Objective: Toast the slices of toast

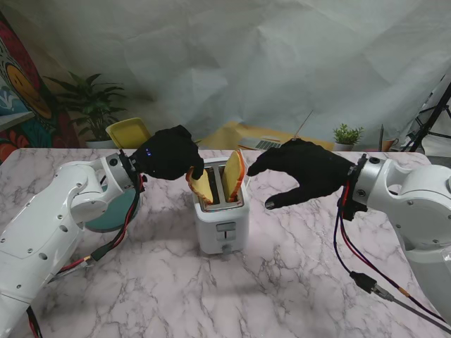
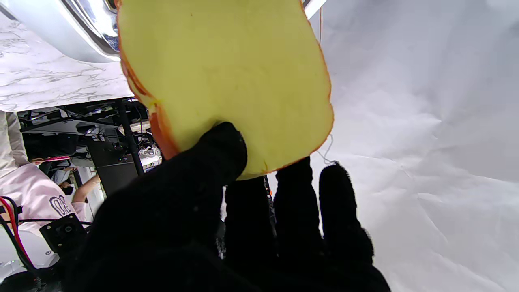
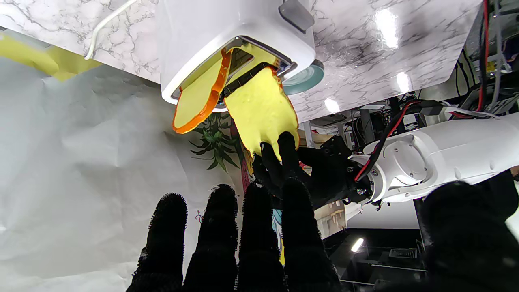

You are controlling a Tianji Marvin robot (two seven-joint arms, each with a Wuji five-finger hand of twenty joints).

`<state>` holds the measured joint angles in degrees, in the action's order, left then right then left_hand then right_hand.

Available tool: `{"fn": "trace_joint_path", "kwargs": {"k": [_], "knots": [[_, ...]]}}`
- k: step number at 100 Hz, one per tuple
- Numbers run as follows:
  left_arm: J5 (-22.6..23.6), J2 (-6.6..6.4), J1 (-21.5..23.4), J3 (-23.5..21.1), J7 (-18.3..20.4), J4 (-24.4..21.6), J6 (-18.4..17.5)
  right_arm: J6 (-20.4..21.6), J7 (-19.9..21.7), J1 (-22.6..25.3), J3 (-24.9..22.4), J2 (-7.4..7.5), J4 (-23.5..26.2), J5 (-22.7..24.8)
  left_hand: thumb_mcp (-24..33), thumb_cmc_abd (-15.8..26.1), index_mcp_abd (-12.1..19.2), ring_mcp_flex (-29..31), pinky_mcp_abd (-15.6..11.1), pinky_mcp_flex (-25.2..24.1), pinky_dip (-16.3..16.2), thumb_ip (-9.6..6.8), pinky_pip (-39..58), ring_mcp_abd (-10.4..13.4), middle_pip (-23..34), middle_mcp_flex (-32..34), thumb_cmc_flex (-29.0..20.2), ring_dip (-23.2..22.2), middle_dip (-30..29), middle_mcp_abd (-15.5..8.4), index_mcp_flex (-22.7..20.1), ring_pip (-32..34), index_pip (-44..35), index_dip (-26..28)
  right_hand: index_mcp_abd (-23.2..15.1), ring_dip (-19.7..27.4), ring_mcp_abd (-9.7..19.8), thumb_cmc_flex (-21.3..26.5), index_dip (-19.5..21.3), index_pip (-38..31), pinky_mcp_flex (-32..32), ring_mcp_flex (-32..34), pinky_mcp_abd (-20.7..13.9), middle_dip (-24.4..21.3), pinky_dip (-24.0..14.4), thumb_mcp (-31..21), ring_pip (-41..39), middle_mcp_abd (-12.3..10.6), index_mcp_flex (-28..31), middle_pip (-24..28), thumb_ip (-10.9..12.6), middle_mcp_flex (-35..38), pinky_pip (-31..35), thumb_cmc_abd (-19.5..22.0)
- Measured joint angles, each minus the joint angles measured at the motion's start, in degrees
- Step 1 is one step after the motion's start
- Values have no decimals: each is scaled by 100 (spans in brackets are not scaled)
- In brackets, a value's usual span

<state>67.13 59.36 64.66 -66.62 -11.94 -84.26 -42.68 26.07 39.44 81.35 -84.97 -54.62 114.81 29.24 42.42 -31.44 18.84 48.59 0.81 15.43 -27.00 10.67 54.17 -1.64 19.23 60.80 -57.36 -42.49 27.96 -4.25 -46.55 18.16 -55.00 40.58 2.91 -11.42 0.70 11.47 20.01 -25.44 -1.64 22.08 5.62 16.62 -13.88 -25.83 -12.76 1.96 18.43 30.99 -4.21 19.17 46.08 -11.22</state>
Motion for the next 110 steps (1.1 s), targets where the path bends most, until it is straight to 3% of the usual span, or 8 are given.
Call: {"fn": "trace_joint_path", "kwargs": {"k": [68, 110], "knots": [[6, -26, 170, -171, 52, -115, -77, -28, -36, -40, 71, -9, -26, 20, 0, 0, 0, 0, -3, -2, 1, 0, 0, 1, 0, -2, -2, 0, -1, 0, 0, 0, -2, -49, 0, 0, 0, 0, 0, 0, 0, 0, 0, 0, 0, 0, 0, 0, 0, 0, 0, 0, 0, 0], [-149, 33, 14, 157, -180, -124, 323, 3, -37, -72, 172, -9, -65, 53, -4, 10, 0, -33, -4, -42, 2, 0, 0, 8, 0, -57, -15, 1, -2, -1, 0, 0, -29, -71, 0, 1, 0, 0, 0, 0, 0, 0, 0, 0, 0, 0, 0, 0, 0, 0, 0, 0, 0, 0]]}}
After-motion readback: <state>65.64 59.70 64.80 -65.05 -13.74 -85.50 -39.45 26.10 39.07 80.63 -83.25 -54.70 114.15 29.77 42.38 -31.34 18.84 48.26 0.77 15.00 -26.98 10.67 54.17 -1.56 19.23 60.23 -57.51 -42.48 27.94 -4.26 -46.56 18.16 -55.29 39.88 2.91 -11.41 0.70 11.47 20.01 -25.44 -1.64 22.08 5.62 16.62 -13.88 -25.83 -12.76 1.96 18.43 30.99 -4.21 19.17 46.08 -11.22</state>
